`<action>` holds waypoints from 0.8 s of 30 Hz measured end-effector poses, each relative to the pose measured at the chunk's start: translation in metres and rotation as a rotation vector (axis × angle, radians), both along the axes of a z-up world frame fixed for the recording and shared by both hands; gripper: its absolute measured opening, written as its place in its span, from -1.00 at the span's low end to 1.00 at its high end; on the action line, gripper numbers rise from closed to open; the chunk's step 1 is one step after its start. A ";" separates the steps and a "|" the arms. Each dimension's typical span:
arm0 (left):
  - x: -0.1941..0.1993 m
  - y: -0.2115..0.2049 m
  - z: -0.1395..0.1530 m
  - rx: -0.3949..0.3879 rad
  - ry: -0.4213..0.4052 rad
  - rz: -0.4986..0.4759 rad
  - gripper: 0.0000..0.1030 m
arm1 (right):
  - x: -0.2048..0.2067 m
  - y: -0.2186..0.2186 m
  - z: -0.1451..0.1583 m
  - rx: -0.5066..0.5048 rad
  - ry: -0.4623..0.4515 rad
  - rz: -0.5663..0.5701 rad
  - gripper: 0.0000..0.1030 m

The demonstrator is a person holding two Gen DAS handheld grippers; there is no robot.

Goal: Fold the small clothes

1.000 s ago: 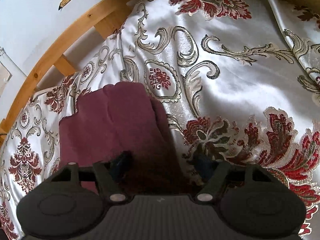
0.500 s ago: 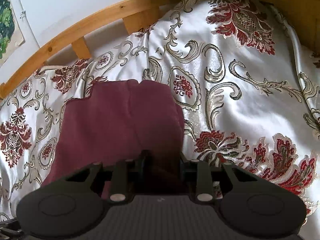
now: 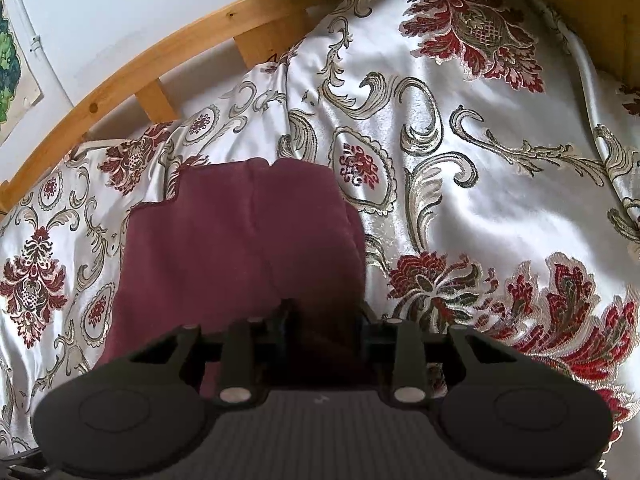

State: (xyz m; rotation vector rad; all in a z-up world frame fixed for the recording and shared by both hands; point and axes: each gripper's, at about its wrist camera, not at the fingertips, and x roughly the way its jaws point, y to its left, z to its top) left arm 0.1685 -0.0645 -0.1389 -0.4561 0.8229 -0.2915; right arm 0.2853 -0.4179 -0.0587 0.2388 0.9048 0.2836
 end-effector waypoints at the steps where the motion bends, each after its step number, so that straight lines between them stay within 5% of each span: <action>1: 0.000 0.000 0.000 0.000 0.000 0.000 0.99 | 0.000 0.000 0.000 0.000 0.000 0.001 -0.26; 24: 0.007 -0.009 0.010 0.026 -0.047 -0.034 0.99 | 0.003 -0.006 -0.001 0.068 -0.028 -0.029 -0.12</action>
